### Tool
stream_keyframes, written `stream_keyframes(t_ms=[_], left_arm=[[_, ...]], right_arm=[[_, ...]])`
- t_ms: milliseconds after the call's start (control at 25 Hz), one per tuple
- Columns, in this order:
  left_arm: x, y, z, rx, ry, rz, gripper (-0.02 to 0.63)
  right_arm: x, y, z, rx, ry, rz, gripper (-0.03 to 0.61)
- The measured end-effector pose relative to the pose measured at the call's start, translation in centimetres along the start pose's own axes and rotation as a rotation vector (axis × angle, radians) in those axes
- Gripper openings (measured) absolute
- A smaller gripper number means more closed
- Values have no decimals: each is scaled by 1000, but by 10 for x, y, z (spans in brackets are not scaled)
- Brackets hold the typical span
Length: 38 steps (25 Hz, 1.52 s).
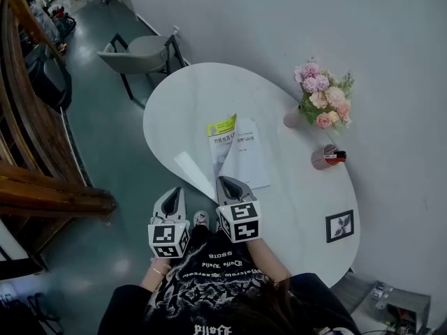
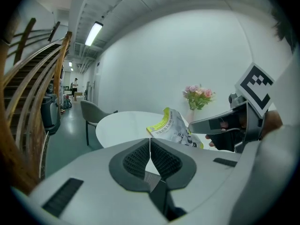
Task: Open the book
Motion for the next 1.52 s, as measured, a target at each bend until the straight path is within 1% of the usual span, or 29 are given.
stream_keyframes(t_ms=[400,680,920,1240,1520], left_arm=[[-17,-9,-10,-41,68,-6,25],[-26,-15,-15,-62,101,-10,25],[-34,-18,-20,-70,117,-13,25],[-42,-26,-28,-99,148,-13,25],[-41,-28,-29,-101,161,-18,25]], right_arm=[[11,-7,-26,-52,88,-40,26],[17,-15,-43,-86,131,-65,26],[23,-21,-56,-115,163,-87,26],[30,-28,-71,-127,200,-114,26],[37,-34,-79,-145,236,-142,26]])
Point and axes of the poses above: the fingertips, and each gripper's own axes: x forward along the fingers, z to its right, y out of its top, the point moved 6 cm from there along -x, backward along the fingers, and after that the axes turned 7 degrees about x, right-handed, at the moved point
